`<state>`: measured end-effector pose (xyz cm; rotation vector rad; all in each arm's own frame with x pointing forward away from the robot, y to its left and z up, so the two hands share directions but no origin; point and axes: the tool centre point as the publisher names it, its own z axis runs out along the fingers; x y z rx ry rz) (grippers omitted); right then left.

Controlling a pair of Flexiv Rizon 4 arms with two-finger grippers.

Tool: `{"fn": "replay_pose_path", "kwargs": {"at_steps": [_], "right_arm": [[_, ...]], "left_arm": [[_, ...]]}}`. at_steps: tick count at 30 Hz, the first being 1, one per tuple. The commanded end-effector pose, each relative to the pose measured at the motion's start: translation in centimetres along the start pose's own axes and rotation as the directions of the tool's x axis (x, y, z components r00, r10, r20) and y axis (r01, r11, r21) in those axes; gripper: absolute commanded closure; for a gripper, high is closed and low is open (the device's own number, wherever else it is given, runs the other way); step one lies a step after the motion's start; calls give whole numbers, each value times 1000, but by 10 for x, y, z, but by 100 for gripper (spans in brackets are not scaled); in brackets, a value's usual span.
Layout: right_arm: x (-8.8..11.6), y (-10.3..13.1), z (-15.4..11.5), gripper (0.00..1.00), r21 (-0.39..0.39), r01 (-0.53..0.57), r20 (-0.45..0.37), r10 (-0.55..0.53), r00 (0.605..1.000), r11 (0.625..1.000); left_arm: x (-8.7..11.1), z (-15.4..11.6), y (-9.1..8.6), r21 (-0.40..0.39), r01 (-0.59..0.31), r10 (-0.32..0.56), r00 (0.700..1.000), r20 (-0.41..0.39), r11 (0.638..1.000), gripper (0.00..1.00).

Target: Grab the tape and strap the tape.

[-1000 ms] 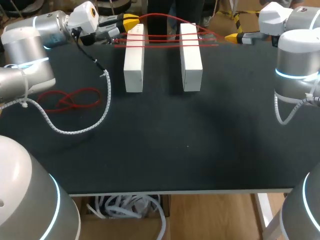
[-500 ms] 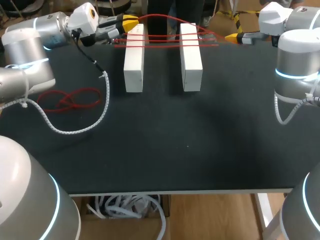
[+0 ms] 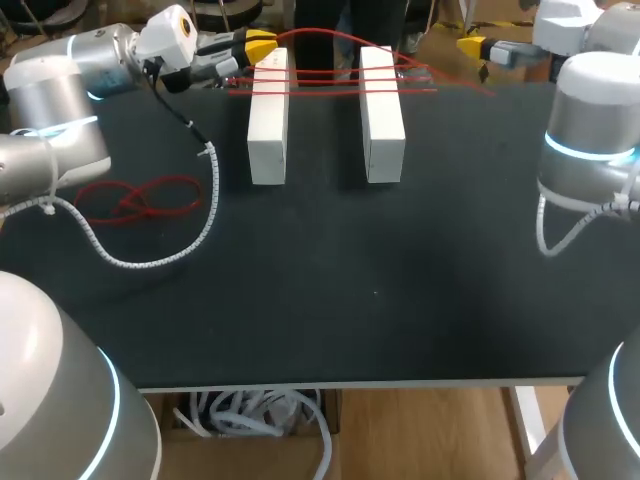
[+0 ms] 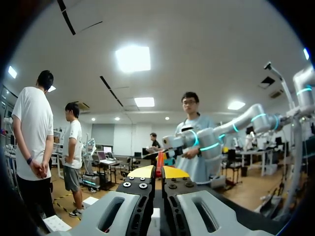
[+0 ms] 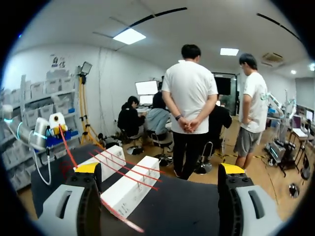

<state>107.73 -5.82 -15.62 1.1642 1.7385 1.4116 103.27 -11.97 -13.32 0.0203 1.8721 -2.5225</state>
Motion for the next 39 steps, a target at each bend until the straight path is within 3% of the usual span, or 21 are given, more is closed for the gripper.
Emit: {"fn": "replay_pose_path", "kwargs": {"at_steps": [1, 6, 8, 10, 13, 15, 33, 36, 39], "right_arm": [[14, -12, -32, 0, -316, -144, 226, 222, 949, 938], [19, -17, -40, 0, -360, -239, 312, 358, 880, 902], [21, -18, -40, 0, -386, -319, 313, 448, 838, 866], [21, -16, -42, 0, -425, -424, 273, 560, 782, 800], [22, -11, -51, 0, -523, -532, 165, 692, 703, 665], [20, -11, -58, 0, -554, -566, 102, 724, 682, 610], [20, -11, -58, 0, -554, -566, 102, 724, 682, 610], [30, -12, -70, 0, -545, -692, 213, 877, 431, 473], [38, -12, -79, 0, -545, -769, 303, 934, 190, 333]], "left_arm": [[-1, 0, 1, 3, -1, 1, 1000, -2, 1000, 100], [-1, 0, 1, 3, -1, 1, 1000, -2, 1000, 100], [-1, 0, 1, 3, -1, 1, 1000, -2, 1000, 100], [-1, 0, 1, 3, -1, 1, 1000, -2, 1000, 100], [-1, 0, 1, 3, -1, 1, 1000, -2, 1000, 100], [-1, 0, 1, 3, -1, 1, 1000, -2, 1000, 100], [-1, 0, 1, 3, -1, 1, 1000, -2, 1000, 100], [-1, 0, 1, 3, -1, 1, 1000, -2, 1000, 100], [-1, 0, 1, 3, -1, 1, 1000, -2, 1000, 100]]}}
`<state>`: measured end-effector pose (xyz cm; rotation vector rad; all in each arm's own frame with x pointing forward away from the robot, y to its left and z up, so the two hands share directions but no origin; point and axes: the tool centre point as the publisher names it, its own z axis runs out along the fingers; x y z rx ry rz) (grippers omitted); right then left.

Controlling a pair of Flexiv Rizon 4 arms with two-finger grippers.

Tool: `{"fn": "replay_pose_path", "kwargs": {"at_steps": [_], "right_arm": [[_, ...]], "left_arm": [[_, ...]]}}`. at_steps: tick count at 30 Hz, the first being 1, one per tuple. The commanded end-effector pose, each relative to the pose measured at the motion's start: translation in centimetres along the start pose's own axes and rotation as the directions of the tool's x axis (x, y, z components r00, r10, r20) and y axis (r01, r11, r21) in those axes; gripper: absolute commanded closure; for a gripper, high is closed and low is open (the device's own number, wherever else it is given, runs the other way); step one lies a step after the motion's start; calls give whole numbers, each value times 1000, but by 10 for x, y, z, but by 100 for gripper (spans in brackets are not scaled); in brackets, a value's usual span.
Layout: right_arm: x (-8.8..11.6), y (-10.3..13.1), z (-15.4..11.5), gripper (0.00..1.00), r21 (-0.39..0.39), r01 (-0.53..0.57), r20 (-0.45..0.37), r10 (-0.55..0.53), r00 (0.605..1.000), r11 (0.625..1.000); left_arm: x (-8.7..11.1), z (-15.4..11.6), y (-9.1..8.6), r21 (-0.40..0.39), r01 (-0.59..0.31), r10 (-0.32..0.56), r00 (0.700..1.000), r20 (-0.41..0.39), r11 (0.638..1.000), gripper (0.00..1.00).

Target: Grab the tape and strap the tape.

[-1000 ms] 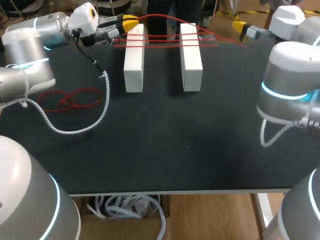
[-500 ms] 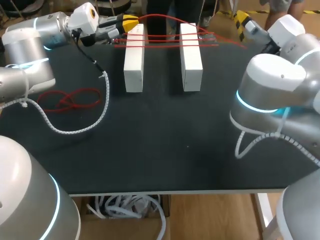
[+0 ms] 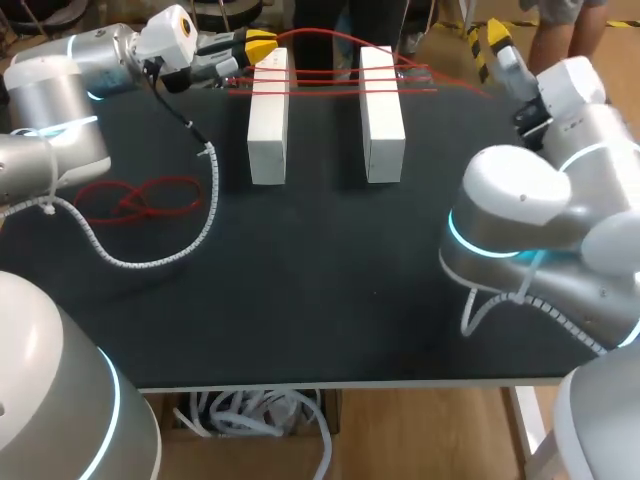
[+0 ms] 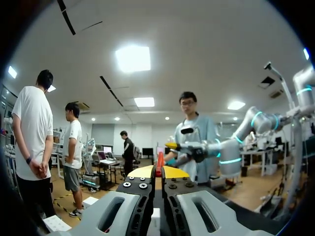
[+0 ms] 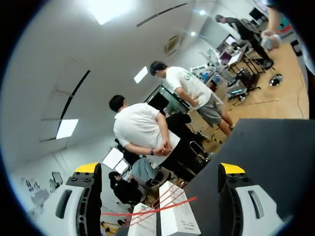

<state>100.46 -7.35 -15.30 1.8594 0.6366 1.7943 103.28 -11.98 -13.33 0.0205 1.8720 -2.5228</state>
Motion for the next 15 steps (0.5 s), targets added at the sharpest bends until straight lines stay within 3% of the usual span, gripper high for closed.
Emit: {"fn": "replay_pose_path", "kwargs": {"at_steps": [1, 5, 7, 8, 15], "right_arm": [[16, -6, -18, 0, -24, -337, 448, 312, 838, 941], [22, -8, -23, 0, 71, -438, 634, 298, 713, 896], [26, -7, -23, 0, 180, -476, 707, 223, 671, 861], [27, -5, -23, 0, 238, -487, 724, 181, 666, 841], [27, -5, -23, 0, 238, -487, 724, 181, 666, 841]], "left_arm": [[-1, -1, 1, 2, -1, 1, 1000, -2, 1000, 100], [-1, -1, 1, 2, -1, 1, 1000, -2, 1000, 100], [-1, -1, 1, 2, -1, 1, 1000, -2, 1000, 100], [-1, -1, 1, 2, -1, 1, 1000, -2, 1000, 100], [-1, -1, 1, 2, -1, 1, 1000, -2, 1000, 100]]}}
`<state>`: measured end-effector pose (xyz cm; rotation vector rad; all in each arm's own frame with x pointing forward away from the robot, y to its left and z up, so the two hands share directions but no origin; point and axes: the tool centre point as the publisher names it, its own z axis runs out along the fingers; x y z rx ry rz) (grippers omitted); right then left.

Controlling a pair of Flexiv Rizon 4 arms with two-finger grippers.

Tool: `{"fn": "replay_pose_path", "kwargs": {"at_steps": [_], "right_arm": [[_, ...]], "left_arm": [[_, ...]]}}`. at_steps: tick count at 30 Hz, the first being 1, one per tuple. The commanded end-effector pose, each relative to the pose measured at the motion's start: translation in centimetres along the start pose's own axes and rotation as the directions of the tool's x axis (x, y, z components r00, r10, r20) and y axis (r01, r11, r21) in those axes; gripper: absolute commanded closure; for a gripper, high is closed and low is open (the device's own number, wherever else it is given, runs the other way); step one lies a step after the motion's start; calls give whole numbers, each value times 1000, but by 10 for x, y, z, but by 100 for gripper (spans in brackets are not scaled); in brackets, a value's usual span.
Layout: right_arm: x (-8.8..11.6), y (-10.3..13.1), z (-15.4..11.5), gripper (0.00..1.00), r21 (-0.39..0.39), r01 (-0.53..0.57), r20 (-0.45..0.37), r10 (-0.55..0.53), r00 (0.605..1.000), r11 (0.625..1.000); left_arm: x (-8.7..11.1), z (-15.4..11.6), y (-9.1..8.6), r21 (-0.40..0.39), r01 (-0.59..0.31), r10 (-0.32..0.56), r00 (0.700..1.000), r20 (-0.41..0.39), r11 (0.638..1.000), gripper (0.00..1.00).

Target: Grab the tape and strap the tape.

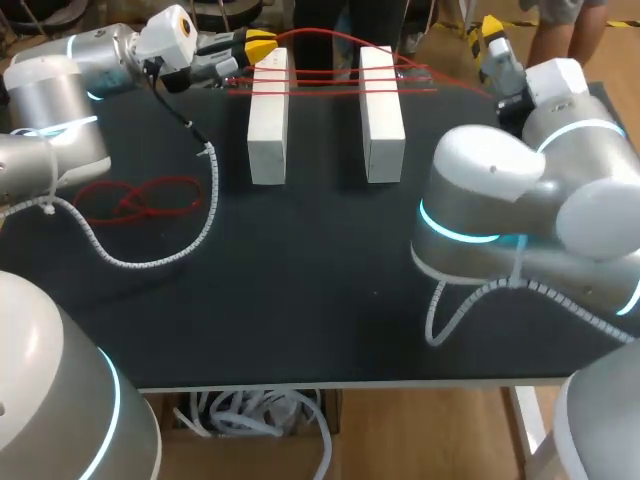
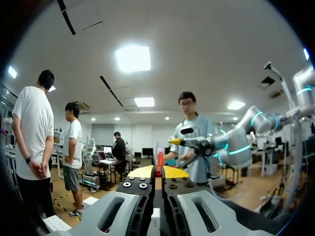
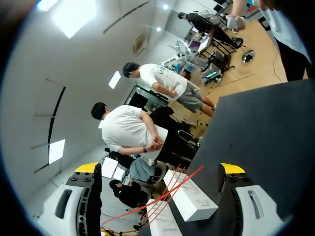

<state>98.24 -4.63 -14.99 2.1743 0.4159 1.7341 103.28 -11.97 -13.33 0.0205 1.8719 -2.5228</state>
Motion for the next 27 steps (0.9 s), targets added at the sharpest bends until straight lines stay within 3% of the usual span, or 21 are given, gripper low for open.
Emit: {"fn": "replay_pose_path", "kwargs": {"at_steps": [1, 9, 10, 13, 18, 23, 27], "right_arm": [[11, 12, -2, 0, 260, -234, 584, 41, 811, 937], [11, 12, -2, 0, 260, -234, 584, 41, 811, 937], [11, 10, -3, 0, 232, -285, 609, 90, 788, 930], [7, 6, -2, 0, 200, -402, 517, 252, 818, 894], [0, 2, 6, 0, 179, -477, 341, 401, 851, 860], [-2, 1, 7, 0, 206, -495, 138, 476, 869, 844], [-4, 1, 4, 0, 224, -503, 51, 505, 861, 835]], "left_arm": [[-1, 0, 1, 2, -1, 1, 1000, -2, 1000, 100], [-1, 0, 1, 2, -1, 1, 1000, -2, 1000, 100], [-1, 0, 1, 2, -1, 1, 1000, -2, 1000, 100], [-1, 0, 1, 2, -1, 1, 1000, -2, 1000, 100], [-1, 0, 1, 2, -1, 1, 1000, -2, 1000, 100], [-1, 0, 1, 2, -1, 1, 1000, -2, 1000, 100], [-1, 0, 1, 2, -1, 1, 1000, -2, 1000, 100]]}}
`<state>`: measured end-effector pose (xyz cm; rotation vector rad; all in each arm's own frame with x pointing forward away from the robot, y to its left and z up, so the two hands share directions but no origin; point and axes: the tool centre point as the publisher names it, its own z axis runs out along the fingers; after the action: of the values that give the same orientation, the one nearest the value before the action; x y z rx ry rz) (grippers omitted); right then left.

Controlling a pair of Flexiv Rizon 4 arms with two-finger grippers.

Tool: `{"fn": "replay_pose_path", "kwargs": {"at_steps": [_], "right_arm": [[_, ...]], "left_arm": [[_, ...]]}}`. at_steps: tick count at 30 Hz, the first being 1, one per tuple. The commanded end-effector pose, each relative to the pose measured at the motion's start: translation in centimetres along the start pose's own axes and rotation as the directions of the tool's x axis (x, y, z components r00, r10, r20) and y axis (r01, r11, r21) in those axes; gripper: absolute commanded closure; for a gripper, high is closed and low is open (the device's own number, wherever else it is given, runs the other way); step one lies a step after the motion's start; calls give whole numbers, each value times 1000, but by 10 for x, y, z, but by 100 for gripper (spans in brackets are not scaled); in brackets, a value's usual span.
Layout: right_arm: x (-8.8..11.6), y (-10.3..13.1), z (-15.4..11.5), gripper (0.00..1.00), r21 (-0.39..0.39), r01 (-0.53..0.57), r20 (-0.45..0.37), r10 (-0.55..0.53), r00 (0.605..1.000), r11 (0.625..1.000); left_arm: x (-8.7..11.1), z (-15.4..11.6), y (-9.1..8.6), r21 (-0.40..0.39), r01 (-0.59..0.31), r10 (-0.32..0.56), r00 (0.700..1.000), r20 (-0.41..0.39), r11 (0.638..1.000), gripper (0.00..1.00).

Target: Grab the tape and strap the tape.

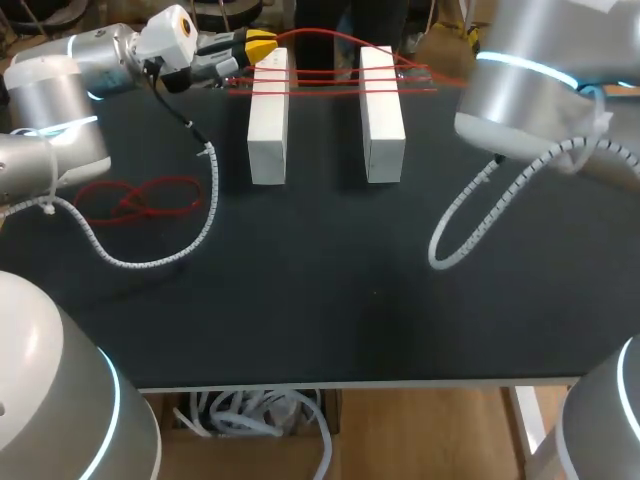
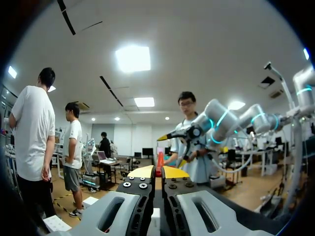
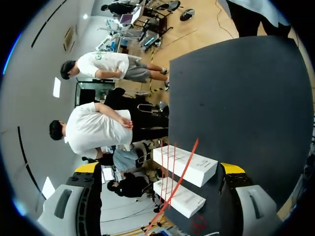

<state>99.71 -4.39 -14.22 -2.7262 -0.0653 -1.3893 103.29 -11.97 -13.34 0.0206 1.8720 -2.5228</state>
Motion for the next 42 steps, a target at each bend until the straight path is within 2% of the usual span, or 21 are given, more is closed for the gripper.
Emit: {"fn": "replay_pose_path", "kwargs": {"at_steps": [1, 6, 11, 20, 26, 31, 34, 38, 42], "right_arm": [[-17, 5, -5, 0, 95, -28, -395, 64, 917, 995], [-22, 6, -8, 0, 98, -53, -455, 92, 886, 994], [-25, 3, -4, 0, 77, -103, -479, 127, 868, 992], [-15, -5, 8, 0, 67, -189, -525, 196, 828, 980], [-15, -8, 19, 0, 33, -221, -461, 211, 862, 975], [-19, -10, 26, 0, 38, -240, -434, 232, 870, 970], [-21, -13, 32, 0, 35, -280, -386, 272, 882, 959], [-21, -15, 36, 0, 46, -320, -343, 316, 884, 946], [-19, -18, 37, 0, 68, -348, -339, 350, 873, 935]], "left_arm": [[-1, 0, 1, 2, -1, 1, 1000, -2, 1000, 100], [-1, 0, 1, 2, -1, 1, 1000, -2, 1000, 100], [-1, 0, 1, 2, -1, 1, 1000, -2, 1000, 100], [-1, 0, 1, 2, -1, 1, 1000, -2, 1000, 100], [-1, 0, 1, 2, -1, 1, 1000, -2, 1000, 100], [-1, 0, 1, 2, -1, 1, 1000, -2, 1000, 100], [-1, 0, 1, 2, -1, 1, 1000, -2, 1000, 100], [-1, 0, 1, 2, -1, 1, 1000, -2, 1000, 100], [-1, 0, 1, 2, -1, 1, 1000, -2, 1000, 100]]}}
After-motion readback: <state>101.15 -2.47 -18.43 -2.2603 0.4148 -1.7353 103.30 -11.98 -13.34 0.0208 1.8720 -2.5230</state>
